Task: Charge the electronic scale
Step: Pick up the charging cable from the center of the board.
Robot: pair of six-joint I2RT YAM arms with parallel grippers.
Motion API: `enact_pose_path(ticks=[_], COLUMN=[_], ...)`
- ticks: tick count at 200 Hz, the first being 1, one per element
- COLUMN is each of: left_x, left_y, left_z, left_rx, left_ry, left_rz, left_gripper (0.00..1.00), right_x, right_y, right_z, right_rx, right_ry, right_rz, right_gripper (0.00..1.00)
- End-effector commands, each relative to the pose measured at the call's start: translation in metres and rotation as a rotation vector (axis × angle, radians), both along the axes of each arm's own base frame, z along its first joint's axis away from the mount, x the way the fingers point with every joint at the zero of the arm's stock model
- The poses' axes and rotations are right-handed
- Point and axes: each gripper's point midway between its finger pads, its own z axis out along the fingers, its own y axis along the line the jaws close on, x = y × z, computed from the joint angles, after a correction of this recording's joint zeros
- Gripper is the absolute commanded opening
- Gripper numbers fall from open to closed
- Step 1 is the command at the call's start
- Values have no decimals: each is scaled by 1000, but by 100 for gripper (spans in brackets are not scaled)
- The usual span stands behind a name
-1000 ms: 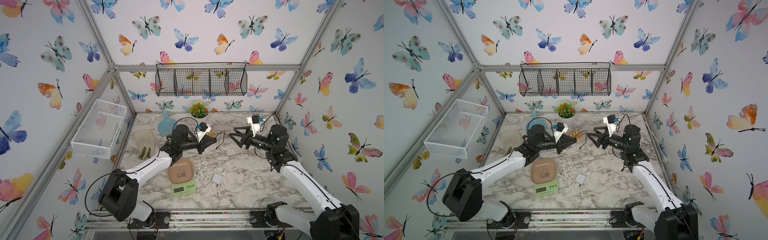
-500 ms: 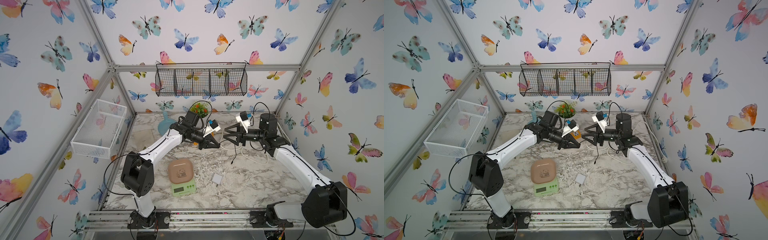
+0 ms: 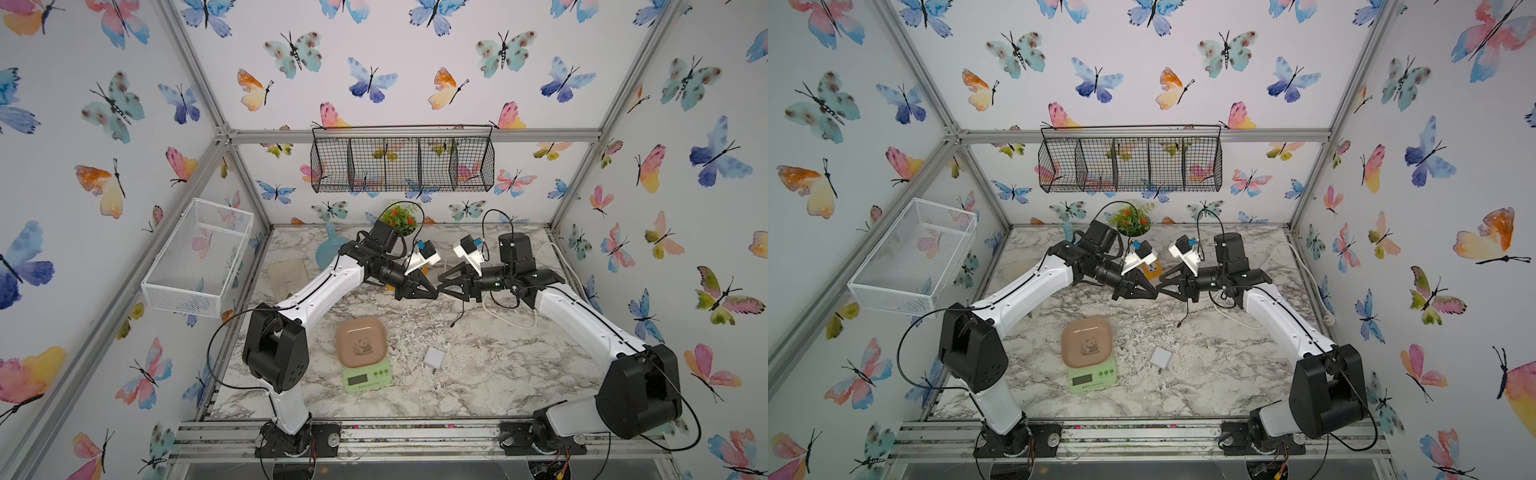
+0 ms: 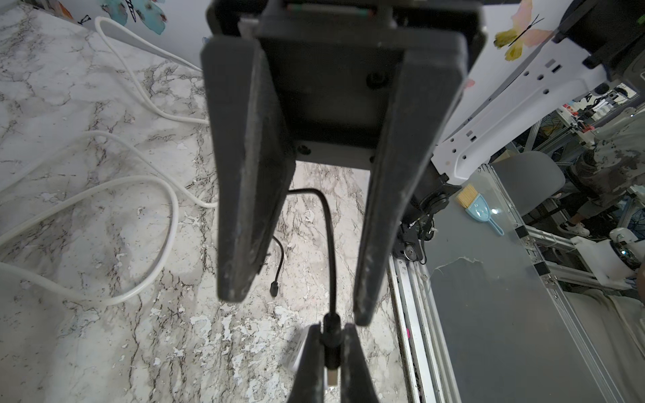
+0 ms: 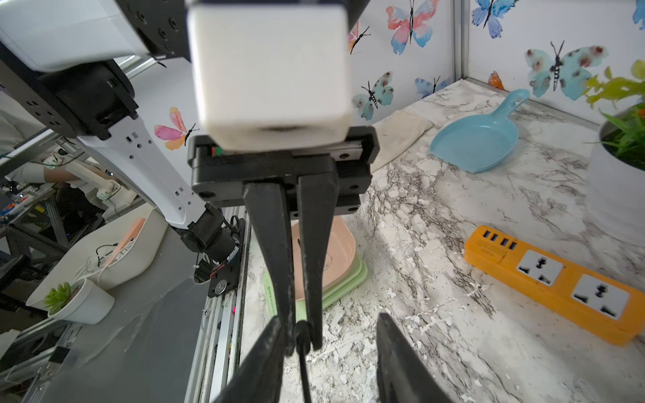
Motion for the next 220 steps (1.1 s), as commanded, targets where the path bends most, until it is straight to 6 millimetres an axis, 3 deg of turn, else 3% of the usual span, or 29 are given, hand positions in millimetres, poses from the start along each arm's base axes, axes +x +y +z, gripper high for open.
enact_pose_path(ticks=[1, 77, 132, 151, 166, 192, 208, 220], left_x=[-3, -4, -3, -3, -3, 0, 1, 0], left_y=[0, -1, -1, -2, -1, -1, 0, 0], left_z=[6, 4, 2, 4, 7, 12, 11, 10], left_rx=[-19, -16, -9, -15, -25, -48, -52, -52], left_ry=[2, 18, 21, 17, 9, -6, -10, -3], left_rz=[-27, -43, -43, -46, -47, -24, -19, -23], left_gripper=[0, 0, 0, 0, 10, 5, 3, 3], right_x=[-6, -17, -25, -25, -25, -25, -28, -29], right_y=[2, 7, 10, 10, 9, 10, 10, 10], right_z=[3, 7, 8, 5, 5, 7, 7, 7], right_rx=[-1, 14, 32, 28, 27, 34, 37, 37], right_ry=[-8, -23, -15, -13, -19, -19, -13, -8], right_rz=[36, 86, 121, 119, 116, 111, 130, 138], right_gripper=[38, 26, 2, 2, 2, 2, 18, 23])
